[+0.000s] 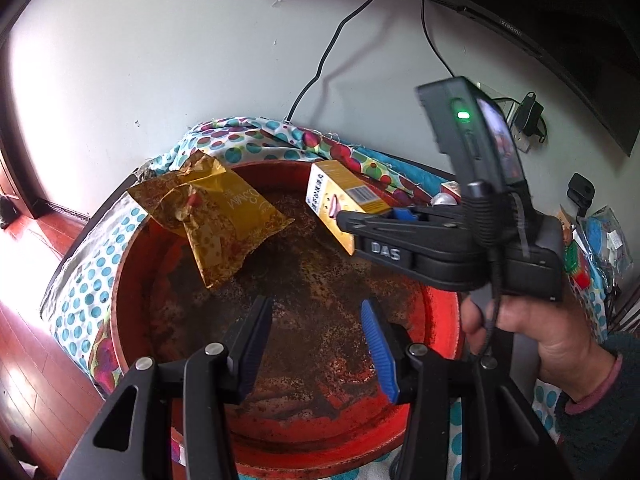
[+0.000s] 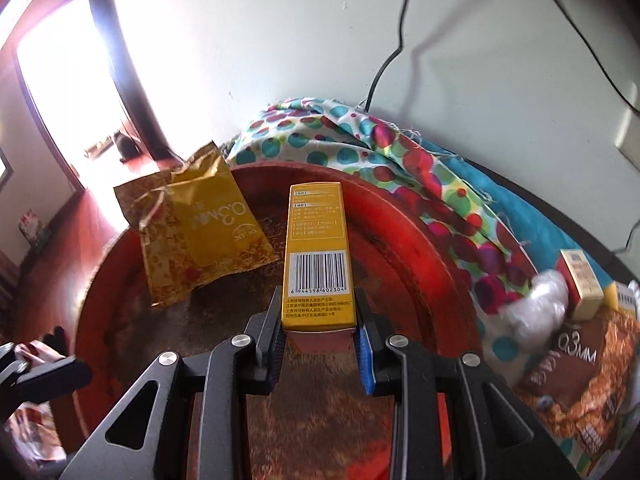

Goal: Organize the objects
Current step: 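Carry the yellow box to the basin and release it with the right gripper, then grasp the white sock with the right gripper while the left grasps the chocolate bag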

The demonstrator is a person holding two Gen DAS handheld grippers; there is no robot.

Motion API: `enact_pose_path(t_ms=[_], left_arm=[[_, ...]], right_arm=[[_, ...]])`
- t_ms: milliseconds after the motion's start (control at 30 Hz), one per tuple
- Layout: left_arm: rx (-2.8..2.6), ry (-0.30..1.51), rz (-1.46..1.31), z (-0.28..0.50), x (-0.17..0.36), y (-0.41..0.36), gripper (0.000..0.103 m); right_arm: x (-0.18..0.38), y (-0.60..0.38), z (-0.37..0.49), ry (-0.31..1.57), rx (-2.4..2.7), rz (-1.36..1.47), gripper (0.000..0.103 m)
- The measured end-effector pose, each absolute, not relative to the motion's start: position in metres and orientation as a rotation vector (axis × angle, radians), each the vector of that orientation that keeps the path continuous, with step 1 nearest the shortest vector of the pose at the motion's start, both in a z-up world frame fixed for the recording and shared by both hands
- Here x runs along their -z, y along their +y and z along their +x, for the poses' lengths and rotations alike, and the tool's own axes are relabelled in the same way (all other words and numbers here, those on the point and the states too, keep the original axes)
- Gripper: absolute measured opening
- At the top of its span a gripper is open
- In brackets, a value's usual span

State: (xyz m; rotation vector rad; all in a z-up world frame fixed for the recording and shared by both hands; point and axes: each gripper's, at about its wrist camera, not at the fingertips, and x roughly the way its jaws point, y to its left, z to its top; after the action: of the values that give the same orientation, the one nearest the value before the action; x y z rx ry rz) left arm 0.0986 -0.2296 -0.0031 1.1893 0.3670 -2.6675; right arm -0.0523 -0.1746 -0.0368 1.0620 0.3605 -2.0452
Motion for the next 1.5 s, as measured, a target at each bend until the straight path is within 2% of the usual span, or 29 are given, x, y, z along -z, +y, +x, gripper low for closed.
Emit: enact_pose_path(t_ms=[567, 733, 833, 1033, 1300, 1500], left_arm=[[2.648, 0.427, 1.183, 0.101, 0.005, -0.245, 0.048], [2.654, 0.466, 1.175, 0.103, 0.002, -0.247, 0.048], [2.664, 0.465, 1.162, 0.105, -0.002, -0.246, 0.048], [2.682, 0.448, 1.166, 0.105, -0.005, -0.236, 0.048], [2.731, 0.363, 1.214, 0.1, -0.002, -0.203, 0.048], [2.758, 0.287, 1.273, 0.095, 0.006, -0.174, 0.048]], right_arm=[[0.055, -0.199, -0.052, 0.448, 2.04, 1.084, 0.029], [0.049, -0.19, -0.05, 0.436, 2.061, 1.078, 0.04], [0.041, -0.175, -0.046, 0.422, 2.077, 1.071, 0.043], [0.019, -0.1, -0.029, 0.33, 2.147, 1.055, 0.052], [0.011, 0.051, -0.02, 0.245, 2.375, 1.081, 0.053], [0.032, 0.134, -0.028, 0.303, 2.514, 1.175, 0.056]])
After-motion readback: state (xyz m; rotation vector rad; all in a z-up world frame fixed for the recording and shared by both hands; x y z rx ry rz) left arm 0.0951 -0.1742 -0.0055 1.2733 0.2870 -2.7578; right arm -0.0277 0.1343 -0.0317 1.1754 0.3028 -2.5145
